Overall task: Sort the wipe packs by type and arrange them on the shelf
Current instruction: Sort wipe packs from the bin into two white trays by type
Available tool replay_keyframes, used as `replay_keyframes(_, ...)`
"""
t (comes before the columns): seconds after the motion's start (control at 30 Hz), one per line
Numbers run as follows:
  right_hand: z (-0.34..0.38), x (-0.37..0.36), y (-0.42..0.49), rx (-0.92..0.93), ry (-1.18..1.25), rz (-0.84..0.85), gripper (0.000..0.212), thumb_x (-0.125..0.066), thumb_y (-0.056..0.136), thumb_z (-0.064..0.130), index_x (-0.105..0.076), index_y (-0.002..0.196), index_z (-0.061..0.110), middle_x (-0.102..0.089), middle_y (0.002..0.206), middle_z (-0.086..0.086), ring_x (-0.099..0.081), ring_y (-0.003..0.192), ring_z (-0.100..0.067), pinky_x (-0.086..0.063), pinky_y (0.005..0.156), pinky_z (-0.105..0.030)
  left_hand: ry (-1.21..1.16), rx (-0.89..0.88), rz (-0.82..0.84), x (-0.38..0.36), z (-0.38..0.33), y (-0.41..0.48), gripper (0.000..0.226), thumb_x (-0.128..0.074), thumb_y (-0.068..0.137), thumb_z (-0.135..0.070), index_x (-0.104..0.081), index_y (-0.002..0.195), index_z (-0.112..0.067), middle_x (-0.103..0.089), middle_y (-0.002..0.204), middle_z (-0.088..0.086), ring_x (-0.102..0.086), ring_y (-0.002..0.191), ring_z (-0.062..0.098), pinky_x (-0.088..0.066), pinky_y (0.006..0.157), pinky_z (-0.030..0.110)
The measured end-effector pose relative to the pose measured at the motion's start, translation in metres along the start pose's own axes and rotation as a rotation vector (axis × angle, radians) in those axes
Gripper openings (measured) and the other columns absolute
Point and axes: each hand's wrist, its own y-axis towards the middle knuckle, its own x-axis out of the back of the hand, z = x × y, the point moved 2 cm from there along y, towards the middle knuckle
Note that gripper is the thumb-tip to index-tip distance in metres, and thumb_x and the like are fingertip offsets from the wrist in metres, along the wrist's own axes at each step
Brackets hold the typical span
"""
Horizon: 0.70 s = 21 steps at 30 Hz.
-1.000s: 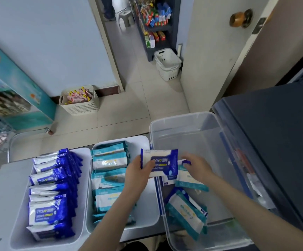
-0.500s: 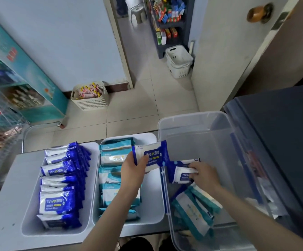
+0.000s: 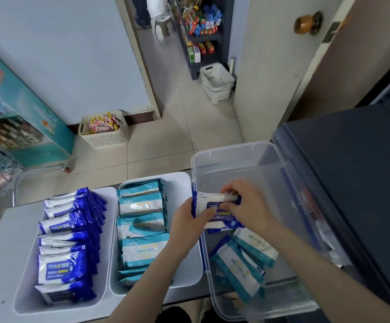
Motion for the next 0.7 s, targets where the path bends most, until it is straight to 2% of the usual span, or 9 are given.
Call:
replay_keyframes(0.07,-0.007,-0.001,-0.004,-0.058,0.017,-0.014,0.037,-0.074,0.079,0.022,-0.056,0.112,0.026,-0.050,0.106,0.012,-0.051,0.095,-0.005,-0.046,0.082,-0.022,-0.035,0.016,-0.035,0.003,0.004,-0.002,0.014,-0.066,0.089,-0.021,-0.059,0.087,-0.034,-0.068,0.076,-0.014,-0.066,0.069,-0.004,-0.052,0.060,0.013)
replay_keyframes(0.13,-0.027,-0.002,-0.009,-0.188,0.068,-0.031,0.038,-0.069,0.084,0.024,-0.053,0.119,0.025,-0.053,0.111,0.010,-0.054,0.097,-0.006,-0.047,0.080,-0.023,-0.077,0.061,-0.103,0.008,0.010,-0.003,0.008,-0.065,0.090,-0.022,-0.062,0.096,-0.026,-0.070,0.081,-0.011,-0.068,0.072,0.002,-0.056,0.064,0.020)
replay_keyframes(0.2,-0.051,-0.006,-0.021,-0.328,-0.017,0.009,0.023,-0.064,0.088,0.027,-0.059,0.111,0.023,-0.060,0.105,0.008,-0.057,0.089,-0.009,-0.045,0.075,-0.023,-0.160,0.127,-0.172,0.013,0.015,-0.003,0.010,-0.065,0.090,-0.023,-0.061,0.099,-0.022,-0.070,0.085,-0.008,-0.069,0.076,0.008,-0.058,0.068,0.027)
replay_keyframes(0.27,-0.073,-0.021,-0.038,-0.409,-0.195,0.212,0.012,-0.062,0.088,0.029,-0.065,0.096,0.022,-0.068,0.095,0.003,-0.061,0.082,-0.013,-0.047,0.071,-0.027,-0.203,0.164,-0.214,0.018,0.016,-0.003,0.009,-0.065,0.090,-0.023,-0.057,0.092,-0.028,-0.068,0.085,-0.009,-0.068,0.077,0.007,-0.056,0.066,0.026)
replay_keyframes(0.33,-0.086,-0.042,-0.060,-0.408,-0.350,0.448,0.015,-0.062,0.085,0.035,-0.065,0.085,0.020,-0.068,0.088,0.001,-0.064,0.082,-0.017,-0.045,0.065,-0.027,-0.214,0.171,-0.226,0.020,0.015,-0.004,0.015,-0.066,0.090,-0.023,-0.053,0.086,-0.031,-0.066,0.084,-0.012,-0.066,0.077,0.006,-0.054,0.063,0.024)
replay_keyframes(0.4,-0.092,-0.060,-0.078,-0.386,-0.426,0.549,0.021,-0.063,0.082,0.040,-0.052,0.076,0.023,-0.060,0.081,0.006,-0.061,0.083,-0.016,-0.039,0.057,-0.026,-0.221,0.174,-0.225,0.019,0.015,-0.005,0.017,-0.066,0.089,-0.022,-0.052,0.085,-0.032,-0.065,0.083,-0.012,-0.066,0.077,0.006,-0.053,0.061,0.022)
replay_keyframes(0.5,-0.097,-0.069,-0.085,-0.388,-0.404,0.495,0.034,-0.065,0.081,0.038,-0.035,0.068,0.030,-0.045,0.071,0.013,-0.052,0.076,-0.012,-0.029,0.050,-0.020,-0.238,0.183,-0.213,0.017,0.015,-0.008,0.017,-0.067,0.089,-0.021,-0.053,0.086,-0.031,-0.066,0.084,-0.010,-0.066,0.077,0.007,-0.053,0.060,0.021)
replay_keyframes(0.6,-0.102,-0.071,-0.079,-0.403,-0.323,0.444,0.028,-0.067,0.079,0.031,-0.041,0.067,0.029,-0.052,0.073,0.012,-0.055,0.077,-0.013,-0.035,0.053,-0.022,-0.242,0.193,-0.214,0.017,0.016,-0.010,0.018,-0.067,0.089,-0.022,-0.052,0.086,-0.031,-0.065,0.085,-0.011,-0.066,0.076,0.007,-0.051,0.057,0.019)
replay_keyframes(0.7,-0.115,-0.054,-0.064,-0.440,-0.312,0.298,0.017,-0.065,0.082,0.021,-0.050,0.077,0.029,-0.062,0.087,0.008,-0.059,0.082,-0.015,-0.044,0.064,-0.027,-0.268,0.197,-0.225,0.020,0.016,-0.012,0.019,-0.067,0.088,-0.021,-0.052,0.086,-0.032,-0.065,0.084,-0.011,-0.066,0.073,0.006,-0.050,0.053,0.016)
